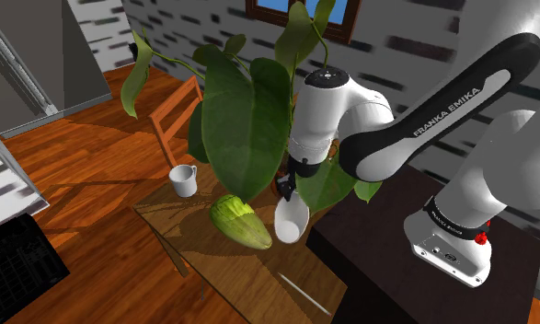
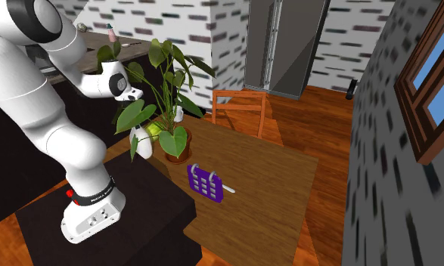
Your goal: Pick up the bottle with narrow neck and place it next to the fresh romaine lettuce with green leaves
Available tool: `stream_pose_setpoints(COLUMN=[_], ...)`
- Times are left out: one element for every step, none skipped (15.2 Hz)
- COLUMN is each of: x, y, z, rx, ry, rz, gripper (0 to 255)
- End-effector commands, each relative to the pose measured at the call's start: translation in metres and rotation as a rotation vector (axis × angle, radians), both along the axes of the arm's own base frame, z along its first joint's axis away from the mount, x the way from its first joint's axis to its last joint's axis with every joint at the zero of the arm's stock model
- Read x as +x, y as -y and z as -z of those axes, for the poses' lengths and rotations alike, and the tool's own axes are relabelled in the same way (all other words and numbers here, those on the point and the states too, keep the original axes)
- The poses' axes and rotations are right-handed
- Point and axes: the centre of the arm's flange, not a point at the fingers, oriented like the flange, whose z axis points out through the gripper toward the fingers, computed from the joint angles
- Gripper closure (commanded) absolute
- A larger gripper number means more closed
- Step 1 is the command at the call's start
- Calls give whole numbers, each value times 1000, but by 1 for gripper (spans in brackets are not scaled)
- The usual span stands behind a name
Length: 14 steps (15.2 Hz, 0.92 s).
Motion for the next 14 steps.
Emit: stream_pose_setpoints(x=[-1, -1, -1, -1, -1, -1, -1, -1, -1, -1, -1, -1, -1, -1], y=[-2, -2, -2, -2, -2, -2, -2, -2, -2, -2, -2, -2, -2, -2], z=[7, 7, 7, 7, 7, 7, 7, 7, 7, 7, 7, 7, 7, 7], rx=[1, 1, 1, 1, 1, 1, 1, 1, 1, 1, 1, 1, 1, 1], ry=[1, 1, 1, 1, 1, 1, 1, 1, 1, 1, 1, 1, 1, 1], rz=[0, 0, 0, 0, 0, 0, 0, 0, 0, 0, 0, 0, 0, 0], gripper=[255, 255, 255, 255, 255, 255, 255, 255, 0, 0, 0, 0, 0, 0])
